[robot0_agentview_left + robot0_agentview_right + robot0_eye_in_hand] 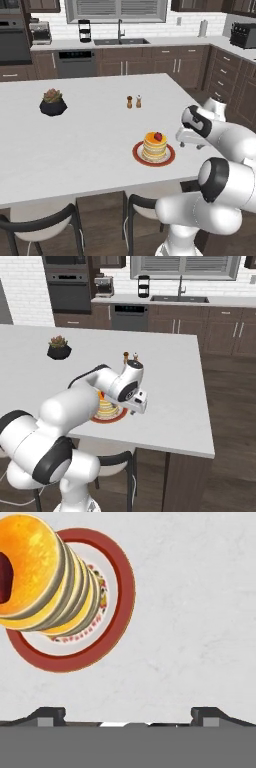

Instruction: Take the strawberry from the fridge and place it on top of the pancake, located on the dining counter.

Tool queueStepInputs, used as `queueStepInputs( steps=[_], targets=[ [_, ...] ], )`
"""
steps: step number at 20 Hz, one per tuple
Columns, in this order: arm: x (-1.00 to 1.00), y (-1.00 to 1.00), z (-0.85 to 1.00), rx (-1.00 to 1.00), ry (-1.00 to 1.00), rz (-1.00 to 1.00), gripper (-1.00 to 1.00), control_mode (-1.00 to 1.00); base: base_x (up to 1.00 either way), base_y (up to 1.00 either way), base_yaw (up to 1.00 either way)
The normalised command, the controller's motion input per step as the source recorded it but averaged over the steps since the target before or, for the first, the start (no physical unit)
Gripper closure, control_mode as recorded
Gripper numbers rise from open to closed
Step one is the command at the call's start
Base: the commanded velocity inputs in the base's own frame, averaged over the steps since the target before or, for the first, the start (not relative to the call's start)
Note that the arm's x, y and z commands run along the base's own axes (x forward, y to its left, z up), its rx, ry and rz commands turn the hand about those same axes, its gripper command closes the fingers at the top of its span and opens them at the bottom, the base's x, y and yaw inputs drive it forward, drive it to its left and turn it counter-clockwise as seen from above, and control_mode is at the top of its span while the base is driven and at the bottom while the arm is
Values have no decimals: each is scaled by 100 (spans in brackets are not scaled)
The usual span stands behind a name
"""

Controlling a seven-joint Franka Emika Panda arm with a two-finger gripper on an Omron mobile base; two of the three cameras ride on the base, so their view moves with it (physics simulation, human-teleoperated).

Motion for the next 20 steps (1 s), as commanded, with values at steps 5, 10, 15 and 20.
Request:
queueStepInputs(
  steps=[5,10,15,20],
  targets=[
    [-5,-15,-4,0,0,0,-100,-100,0,0,0],
    [-17,-10,-1,0,-1,0,-100,-100,0,0,0],
    [-23,-5,0,0,-4,0,-100,-100,0,0,0],
    [-29,-1,0,0,-7,0,-100,-100,0,0,0]
  ],
)
